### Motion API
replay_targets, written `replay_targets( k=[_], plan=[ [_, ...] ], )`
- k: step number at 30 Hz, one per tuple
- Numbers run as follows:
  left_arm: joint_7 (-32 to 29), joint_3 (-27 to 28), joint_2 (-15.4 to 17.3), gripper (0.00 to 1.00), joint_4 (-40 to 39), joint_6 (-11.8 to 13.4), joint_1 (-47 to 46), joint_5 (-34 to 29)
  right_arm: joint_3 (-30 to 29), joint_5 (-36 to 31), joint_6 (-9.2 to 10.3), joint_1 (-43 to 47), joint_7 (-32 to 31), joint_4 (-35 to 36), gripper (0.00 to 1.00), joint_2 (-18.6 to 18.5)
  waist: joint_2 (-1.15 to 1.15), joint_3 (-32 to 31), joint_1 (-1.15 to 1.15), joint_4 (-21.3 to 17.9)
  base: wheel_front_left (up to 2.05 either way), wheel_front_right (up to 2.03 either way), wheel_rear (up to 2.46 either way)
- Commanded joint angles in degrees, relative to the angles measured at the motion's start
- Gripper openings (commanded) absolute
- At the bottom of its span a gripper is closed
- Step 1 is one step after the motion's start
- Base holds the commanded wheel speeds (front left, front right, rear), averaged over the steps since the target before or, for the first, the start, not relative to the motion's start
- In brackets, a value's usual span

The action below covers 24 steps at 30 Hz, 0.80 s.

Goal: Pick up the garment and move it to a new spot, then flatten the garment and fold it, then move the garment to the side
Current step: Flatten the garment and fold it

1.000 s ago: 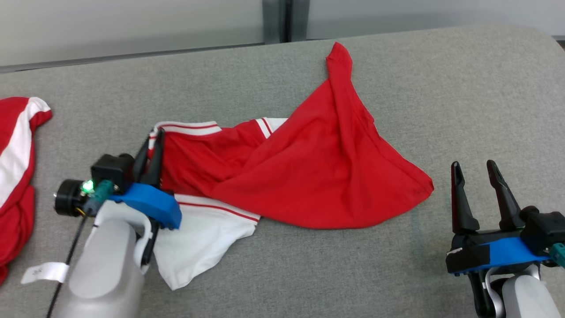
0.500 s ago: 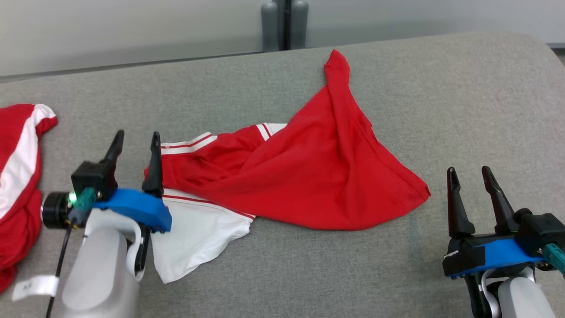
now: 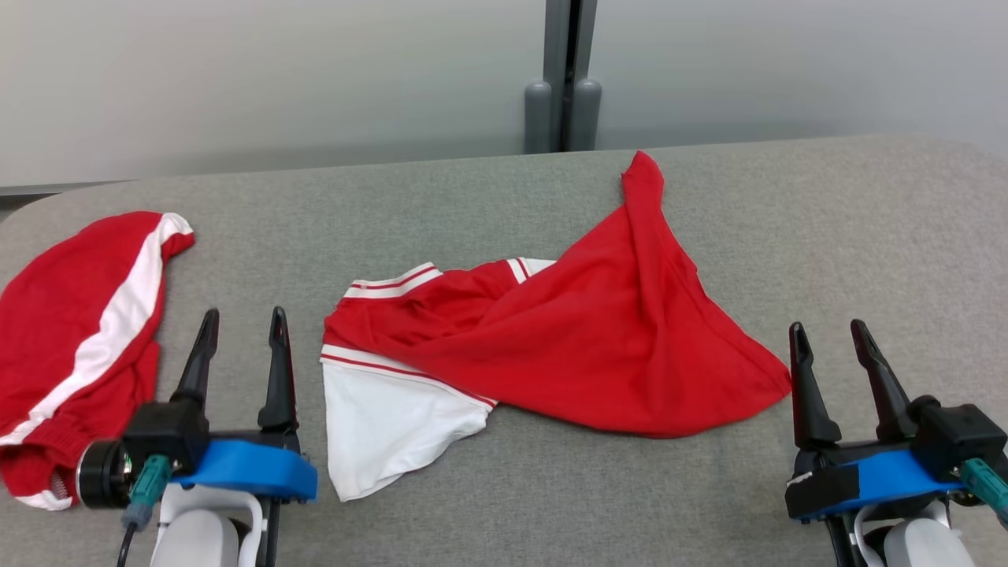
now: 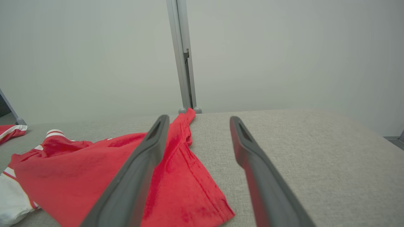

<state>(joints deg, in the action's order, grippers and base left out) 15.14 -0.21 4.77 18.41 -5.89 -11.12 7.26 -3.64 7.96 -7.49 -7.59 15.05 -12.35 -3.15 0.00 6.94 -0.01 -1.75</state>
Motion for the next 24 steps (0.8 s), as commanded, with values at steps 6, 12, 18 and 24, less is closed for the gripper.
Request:
replay_targets(
  k=[6, 12, 18, 24],
  plan=[
    [0.0, 0.8, -1.1, 1.00, -3.0, 1.1, 4.5, -0.8, 0.0, -0.4, -0.01, 2.5, 0.2, 0.1, 1.00, 0.1, 0.00, -1.3, 0.01, 1.3, 0.00, 0.00, 0.00],
    [0.0, 0.7, -1.5, 1.00, -4.0, 1.1, 5.5, -1.2, -0.3, -0.7, -0.02, 3.2, 0.1, -0.2, 1.00, 0.2, 0.00, -0.9, 0.01, 1.8, 0.00, 0.00, 0.00],
    [0.0, -0.4, -1.8, 1.00, -0.5, 0.4, 4.2, -0.5, -0.7, -1.3, -0.01, 0.0, -1.0, -4.0, 1.00, -0.9, 0.00, 0.9, 0.01, 1.9, 0.00, 0.00, 0.00],
    [0.0, -3.1, -1.9, 1.00, 6.0, -0.1, 3.6, 0.3, -1.1, -2.1, -0.01, -4.5, -0.7, -12.5, 1.00, -2.6, 0.00, 3.1, 0.01, 1.9, 0.00, 0.00, 0.00]
  ],
)
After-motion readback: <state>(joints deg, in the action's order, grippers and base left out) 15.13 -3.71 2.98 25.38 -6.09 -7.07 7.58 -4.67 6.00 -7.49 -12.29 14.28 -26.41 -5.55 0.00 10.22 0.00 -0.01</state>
